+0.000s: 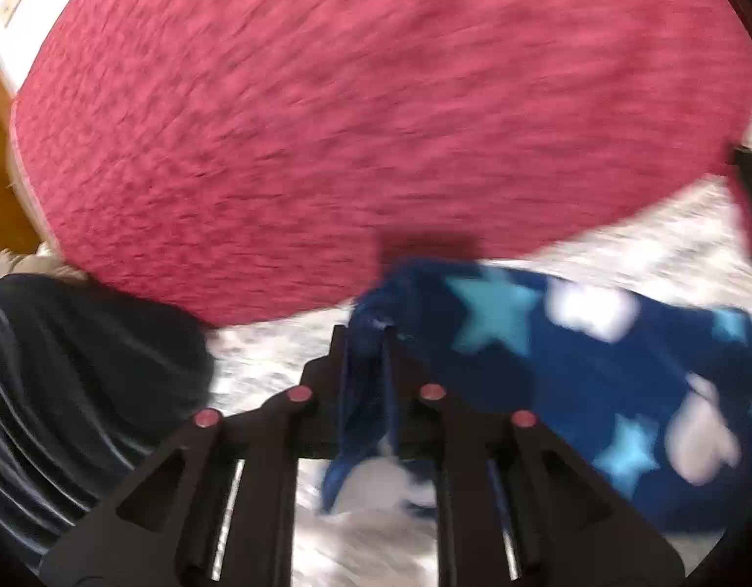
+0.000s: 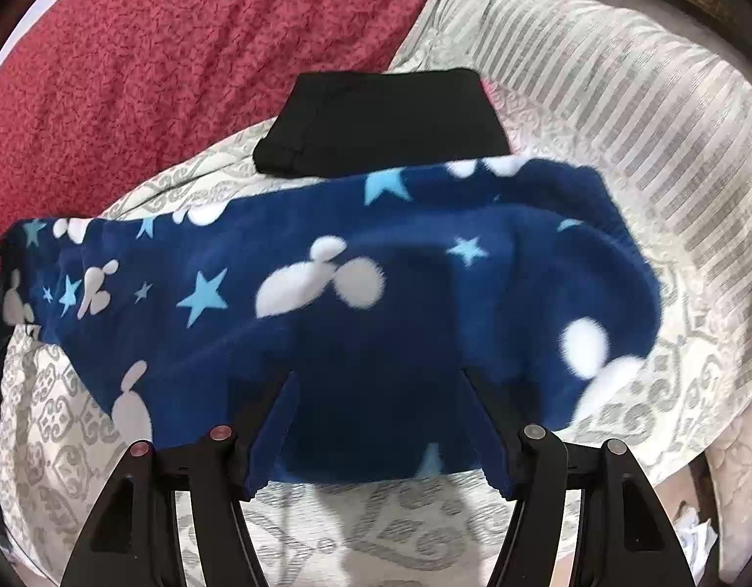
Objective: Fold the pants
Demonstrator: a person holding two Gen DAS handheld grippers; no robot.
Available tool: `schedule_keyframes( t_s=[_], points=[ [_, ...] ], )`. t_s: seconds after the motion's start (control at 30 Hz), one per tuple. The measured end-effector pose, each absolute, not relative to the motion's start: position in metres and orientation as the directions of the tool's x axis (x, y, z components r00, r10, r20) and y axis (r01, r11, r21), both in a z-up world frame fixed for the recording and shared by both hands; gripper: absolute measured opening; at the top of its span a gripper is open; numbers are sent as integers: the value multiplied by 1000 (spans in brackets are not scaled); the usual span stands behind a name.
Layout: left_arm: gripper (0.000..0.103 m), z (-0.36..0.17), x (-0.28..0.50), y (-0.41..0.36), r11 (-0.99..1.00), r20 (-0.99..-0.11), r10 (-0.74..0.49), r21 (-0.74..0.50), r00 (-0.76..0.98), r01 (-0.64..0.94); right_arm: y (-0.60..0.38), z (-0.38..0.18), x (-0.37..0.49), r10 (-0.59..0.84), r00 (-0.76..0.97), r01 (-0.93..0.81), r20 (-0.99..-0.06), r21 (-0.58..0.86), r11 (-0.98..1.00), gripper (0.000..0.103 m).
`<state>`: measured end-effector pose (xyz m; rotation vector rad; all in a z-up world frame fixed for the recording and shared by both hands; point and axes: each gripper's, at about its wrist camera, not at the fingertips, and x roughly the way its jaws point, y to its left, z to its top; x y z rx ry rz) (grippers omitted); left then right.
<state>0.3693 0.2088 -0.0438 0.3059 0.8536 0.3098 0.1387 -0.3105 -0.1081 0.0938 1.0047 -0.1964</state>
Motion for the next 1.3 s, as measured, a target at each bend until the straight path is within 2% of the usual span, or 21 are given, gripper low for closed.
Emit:
schedule_keyframes(
  t_s=[0.03, 0.07, 0.1, 0.13, 0.2, 0.33, 0.4, 0.53, 0.6, 0.63, 0.77, 0.9, 1.0, 1.1, 1.13, 1.3],
  points=[
    [22, -56, 383, 222, 881, -685, 459, 433, 565, -191, -309, -109, 139, -114, 517, 201, -848, -10, 980, 68],
    [33, -65, 392, 230, 856, -682, 509, 467, 526, -223, -308, -110, 140, -112, 513, 195, -851, -12, 981, 68],
    [39, -75, 399, 240, 832, -685, 551, 496, 476, -248, -308, -111, 140, -117, 513, 192, -850, -20, 981, 68],
    [43, -82, 400, 250, 813, -682, 580, 511, 445, -277, -308, -109, 139, -131, 517, 193, -846, -34, 981, 68],
    [43, -87, 390, 265, 804, -677, 595, 492, 433, -335, -312, -105, 135, -150, 526, 207, -837, -44, 977, 68],
    [43, -85, 342, 254, 901, -738, 430, 315, 519, -299, -331, -102, 122, -157, 529, 262, -834, -15, 965, 68],
    [43, -88, 303, 225, 966, -769, 257, 188, 586, -176, -340, -102, 115, -164, 520, 289, -838, -8, 957, 68],
    [43, -103, 208, 136, 977, -789, -143, -14, 598, 215, -363, -97, 93, -189, 515, 338, -836, -5, 941, 68],
    [43, -118, 158, 80, 895, -783, -346, -109, 517, 433, -375, -95, 85, -195, 514, 362, -835, 5, 932, 68],
    [43, -124, 143, 55, 853, -788, -396, -124, 472, 507, -383, -93, 81, -192, 514, 376, -836, 19, 926, 68],
    [43, -147, 110, -39, 726, -816, -448, -95, 364, 681, -409, -90, 68, -170, 529, 432, -831, 92, 897, 68],
    [43, -160, 129, -108, 661, -845, -443, -82, 300, 746, -423, -91, 58, -142, 550, 445, -823, 145, 884, 68],
    [43, -150, 138, -130, 641, -826, -481, -104, 293, 760, -432, -92, 52, -160, 558, 457, -814, 141, 878, 68],
    [56, -130, 143, -146, 629, -765, -528, -62, 368, 775, -443, -94, 47, -152, 569, 473, -808, 171, 864, 68],
    [56, -125, 145, -151, 622, -748, -543, -54, 381, 781, -447, -96, 47, -143, 571, 478, -808, 186, 858, 68],
    [56, -132, 160, -158, 608, -772, -532, -62, 348, 791, -460, -103, 47, -86, 589, 483, -804, 265, 834, 68]
  ],
)
